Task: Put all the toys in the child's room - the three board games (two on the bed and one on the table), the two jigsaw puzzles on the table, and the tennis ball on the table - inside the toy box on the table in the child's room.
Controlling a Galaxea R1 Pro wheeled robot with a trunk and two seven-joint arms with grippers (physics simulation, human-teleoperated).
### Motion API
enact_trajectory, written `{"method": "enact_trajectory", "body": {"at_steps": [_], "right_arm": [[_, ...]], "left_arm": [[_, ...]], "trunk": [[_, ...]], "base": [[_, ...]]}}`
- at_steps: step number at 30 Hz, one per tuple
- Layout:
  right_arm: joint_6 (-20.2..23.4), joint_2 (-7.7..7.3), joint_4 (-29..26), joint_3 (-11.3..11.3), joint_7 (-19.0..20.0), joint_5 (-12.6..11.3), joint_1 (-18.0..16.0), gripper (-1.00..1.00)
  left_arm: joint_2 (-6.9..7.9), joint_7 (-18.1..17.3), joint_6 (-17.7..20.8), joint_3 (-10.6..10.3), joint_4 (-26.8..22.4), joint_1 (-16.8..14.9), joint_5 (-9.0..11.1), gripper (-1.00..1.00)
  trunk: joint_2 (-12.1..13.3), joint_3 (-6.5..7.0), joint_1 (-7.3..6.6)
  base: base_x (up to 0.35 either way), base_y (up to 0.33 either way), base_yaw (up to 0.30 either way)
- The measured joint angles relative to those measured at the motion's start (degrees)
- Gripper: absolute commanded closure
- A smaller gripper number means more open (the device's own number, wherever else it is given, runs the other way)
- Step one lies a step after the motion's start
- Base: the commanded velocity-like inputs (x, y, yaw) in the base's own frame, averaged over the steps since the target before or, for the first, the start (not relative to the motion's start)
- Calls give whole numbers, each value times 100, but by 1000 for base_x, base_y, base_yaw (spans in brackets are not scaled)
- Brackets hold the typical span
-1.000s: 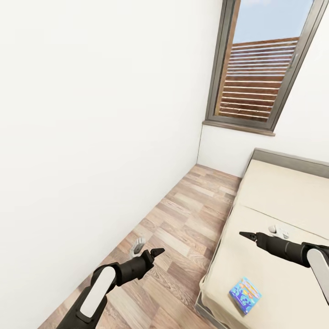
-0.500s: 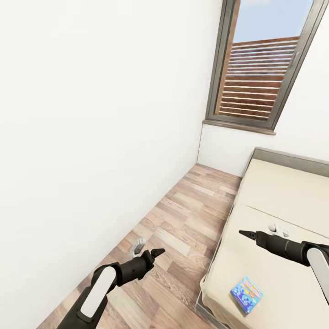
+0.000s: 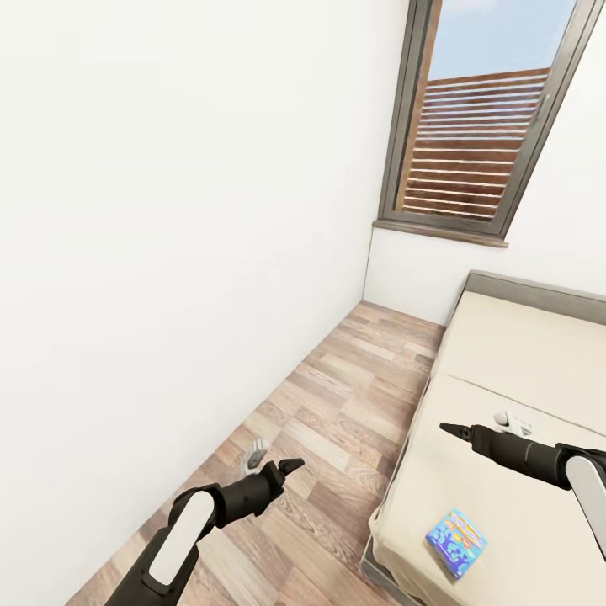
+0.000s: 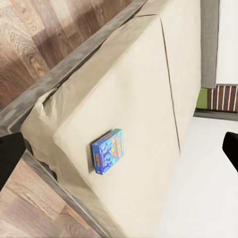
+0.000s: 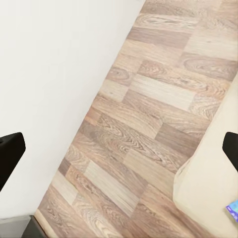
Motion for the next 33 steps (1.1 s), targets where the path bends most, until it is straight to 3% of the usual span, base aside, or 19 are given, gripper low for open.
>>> {"method": "enact_trajectory", "body": {"at_steps": [19,33], "right_arm": [[23,3,25,2,-13,-26,4,-100],[26,21,578,-16,-42,-21,-115,-100]], "left_arm": [[-2,2,-1,22,126,-40,16,-100],[6,16,20,42,180,-52,22,-100]], "trunk": [[-763,-339,417],[-1324,-590,725]], "base": [[0,0,-181],[0,0,-276]]}}
